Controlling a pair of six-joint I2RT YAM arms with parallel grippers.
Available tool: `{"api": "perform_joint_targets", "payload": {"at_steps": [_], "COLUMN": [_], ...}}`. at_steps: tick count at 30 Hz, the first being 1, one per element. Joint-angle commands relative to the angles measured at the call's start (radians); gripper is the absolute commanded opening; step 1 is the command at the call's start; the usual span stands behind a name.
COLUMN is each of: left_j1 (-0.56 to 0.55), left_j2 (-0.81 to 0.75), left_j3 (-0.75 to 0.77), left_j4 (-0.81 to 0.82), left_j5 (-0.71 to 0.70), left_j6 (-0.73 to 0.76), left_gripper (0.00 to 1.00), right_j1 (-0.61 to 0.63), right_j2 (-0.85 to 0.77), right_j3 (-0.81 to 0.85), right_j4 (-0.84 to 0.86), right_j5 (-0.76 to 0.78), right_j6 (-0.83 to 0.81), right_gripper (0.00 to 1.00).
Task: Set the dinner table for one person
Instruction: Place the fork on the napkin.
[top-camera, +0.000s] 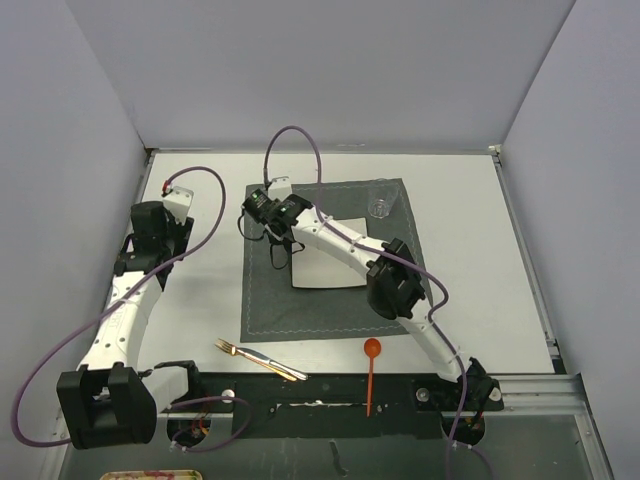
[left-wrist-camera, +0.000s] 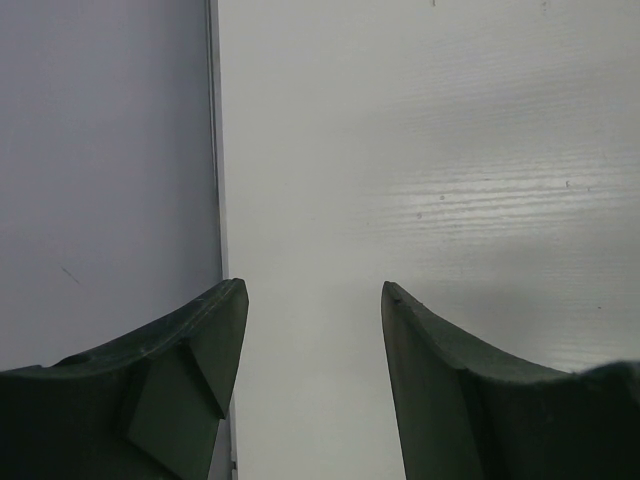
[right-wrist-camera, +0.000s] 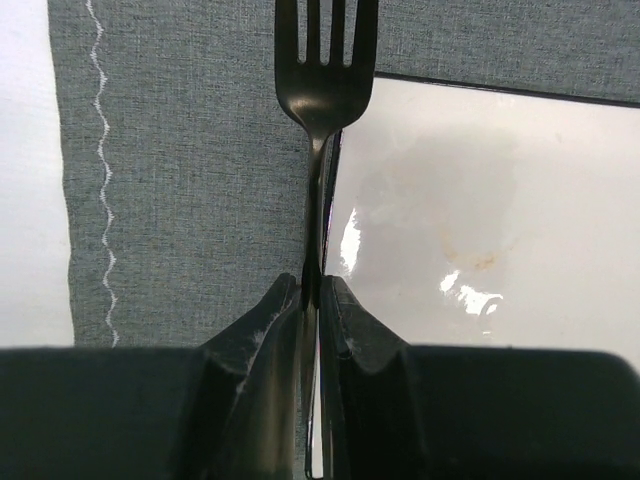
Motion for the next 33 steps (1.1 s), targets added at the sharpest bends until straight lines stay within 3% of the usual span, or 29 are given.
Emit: {"api": "perform_joint_targets", "payload": {"at_steps": [1, 11, 33], "left_j1": [0.004, -0.022, -0.048], "left_j2": [0.010, 0.049, 0.085], "left_j3": [0.049, 0.076, 0.072], "left_j4": [0.023, 0.004, 0.024], "left_j5": [0.013, -0.001, -0.017], "left_j6": [-0.022, -0.032, -0.031], "left_gripper": [0.54, 0.54, 0.55], "right_j1": [-0.004, -0.018, -0.017], "right_j2": [-0.033, -0.040, -0.030], "right_j3": [0.074, 0.040, -0.075], "right_j4": [-0.004, -0.023, 0.018], "right_j5": [-0.016, -0.186, -0.232], "right_j6": [0.079, 0.146, 0.154], "right_gripper": [0.00, 0.00, 0.00]}}
